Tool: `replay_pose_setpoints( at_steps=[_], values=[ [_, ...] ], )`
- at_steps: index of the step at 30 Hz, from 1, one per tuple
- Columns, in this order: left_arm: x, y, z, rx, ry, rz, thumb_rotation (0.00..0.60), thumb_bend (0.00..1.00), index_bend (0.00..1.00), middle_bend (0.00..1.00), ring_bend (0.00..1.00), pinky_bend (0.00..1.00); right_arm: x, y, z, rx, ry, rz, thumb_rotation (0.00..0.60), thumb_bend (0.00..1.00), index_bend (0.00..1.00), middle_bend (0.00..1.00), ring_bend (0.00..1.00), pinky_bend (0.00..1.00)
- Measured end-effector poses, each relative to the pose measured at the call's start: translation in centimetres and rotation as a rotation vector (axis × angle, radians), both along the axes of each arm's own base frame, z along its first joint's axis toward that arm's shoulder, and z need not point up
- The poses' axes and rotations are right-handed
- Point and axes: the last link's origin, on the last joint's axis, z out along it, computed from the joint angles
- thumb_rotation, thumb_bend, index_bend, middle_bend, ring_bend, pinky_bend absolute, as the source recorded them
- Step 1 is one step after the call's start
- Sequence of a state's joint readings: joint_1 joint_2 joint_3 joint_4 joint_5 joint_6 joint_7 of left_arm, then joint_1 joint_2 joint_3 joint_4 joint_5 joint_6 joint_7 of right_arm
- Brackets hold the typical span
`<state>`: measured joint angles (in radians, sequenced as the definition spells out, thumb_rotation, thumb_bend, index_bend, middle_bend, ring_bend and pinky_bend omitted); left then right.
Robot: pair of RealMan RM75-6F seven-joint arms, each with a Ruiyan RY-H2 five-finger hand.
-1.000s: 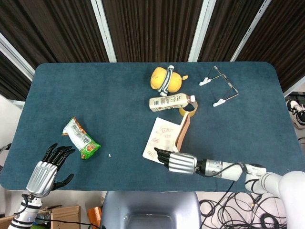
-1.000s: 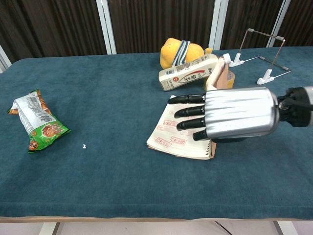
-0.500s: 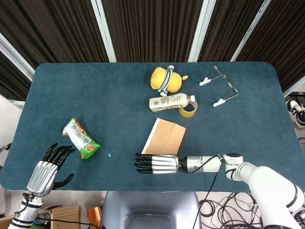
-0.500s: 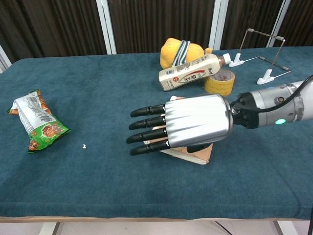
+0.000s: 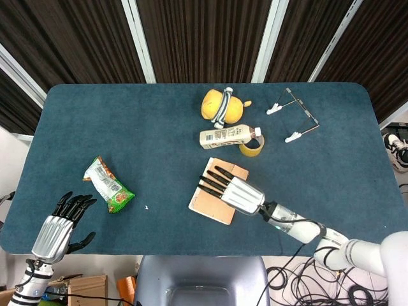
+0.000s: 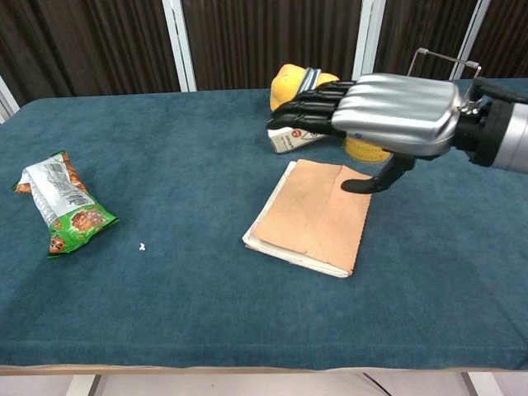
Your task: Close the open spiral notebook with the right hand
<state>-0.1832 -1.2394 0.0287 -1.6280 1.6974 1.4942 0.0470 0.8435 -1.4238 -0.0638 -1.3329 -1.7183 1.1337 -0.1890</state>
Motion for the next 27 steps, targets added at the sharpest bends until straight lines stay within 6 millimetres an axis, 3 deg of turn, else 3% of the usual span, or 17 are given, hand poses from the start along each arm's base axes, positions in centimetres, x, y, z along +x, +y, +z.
replay_pose_setpoints(
  at_steps=[6, 11, 18, 27],
  values=[
    [0.1, 0.1, 0.0, 0.000, 0.004, -0.004, 0.600, 0.26, 0.20, 0.16, 0.13, 0.09, -4.0, 0.1, 1.7, 0.079, 0.023, -0.361, 0.600, 0.39, 0.00, 0.05, 0.04, 0.14],
    [0.3, 0.1, 0.0, -0.003, 0.005, -0.006, 0.600, 0.26, 0.20, 0.16, 0.13, 0.09, -5.5, 0.1, -1.1, 0.196, 0.017, -0.520, 0.600, 0.40, 0.00, 0.05, 0.04, 0.14],
    [0.2, 0.1, 0.0, -0.002, 0.004, -0.003, 0.600, 0.26, 0.20, 0.16, 0.13, 0.09, -6.3, -0.2, -3.9, 0.259, 0.024, -0.563, 0.600, 0.40, 0.00, 0.05, 0.04, 0.14],
    [0.0, 0.0, 0.1, 0.001, 0.005, 0.002, 0.600, 0.26, 0.20, 0.16, 0.13, 0.09, -5.9, -0.3, -3.8, 0.264, 0.011, -0.540, 0.600, 0.40, 0.00, 0.05, 0.04, 0.14]
  ],
)
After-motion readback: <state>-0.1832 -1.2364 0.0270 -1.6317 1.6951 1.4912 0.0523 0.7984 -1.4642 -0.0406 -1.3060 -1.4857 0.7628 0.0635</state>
